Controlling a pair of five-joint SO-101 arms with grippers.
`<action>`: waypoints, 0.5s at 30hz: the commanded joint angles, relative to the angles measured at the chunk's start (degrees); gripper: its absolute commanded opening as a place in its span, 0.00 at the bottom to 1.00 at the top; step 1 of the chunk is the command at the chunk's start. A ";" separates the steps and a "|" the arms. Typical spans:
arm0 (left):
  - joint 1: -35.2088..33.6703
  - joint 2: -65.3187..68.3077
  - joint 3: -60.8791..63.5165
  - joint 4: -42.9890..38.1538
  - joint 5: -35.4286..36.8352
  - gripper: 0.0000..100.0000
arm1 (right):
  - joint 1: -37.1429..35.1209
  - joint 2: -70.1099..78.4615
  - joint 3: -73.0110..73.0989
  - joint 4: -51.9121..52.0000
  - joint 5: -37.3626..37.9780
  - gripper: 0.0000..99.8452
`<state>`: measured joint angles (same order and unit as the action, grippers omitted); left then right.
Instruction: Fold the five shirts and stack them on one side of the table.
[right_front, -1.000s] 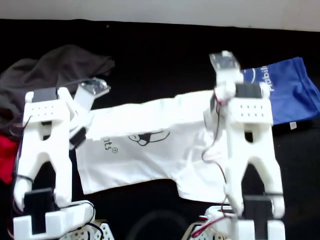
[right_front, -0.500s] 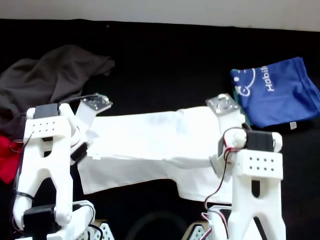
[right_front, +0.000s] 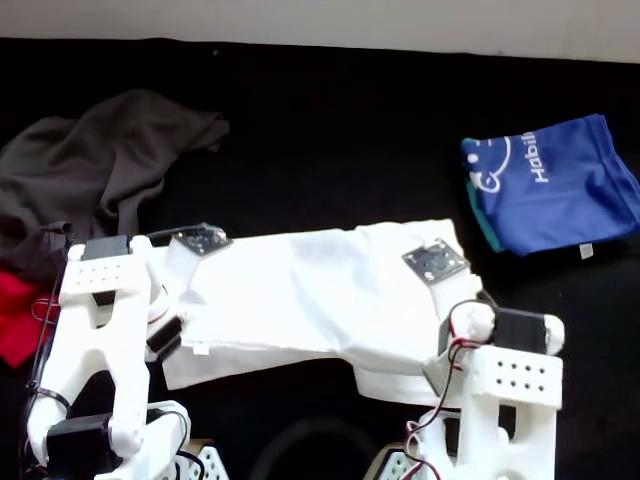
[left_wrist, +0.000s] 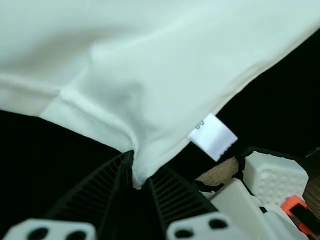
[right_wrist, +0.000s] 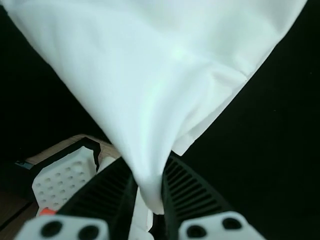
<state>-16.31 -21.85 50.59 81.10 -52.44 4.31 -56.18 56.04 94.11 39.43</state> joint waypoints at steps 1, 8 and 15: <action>-0.22 -1.19 1.36 -1.58 -0.97 0.01 | 2.95 -1.19 1.98 -1.36 3.69 0.01; -0.22 -1.19 7.78 -6.51 -1.05 0.01 | 3.47 -1.27 10.33 -8.92 4.48 0.01; 2.33 -1.19 12.97 -9.23 -1.14 0.01 | 3.30 -1.27 11.03 -10.86 4.31 0.01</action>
<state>-15.87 -22.02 61.85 73.36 -52.88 7.30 -57.05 66.95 83.56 43.12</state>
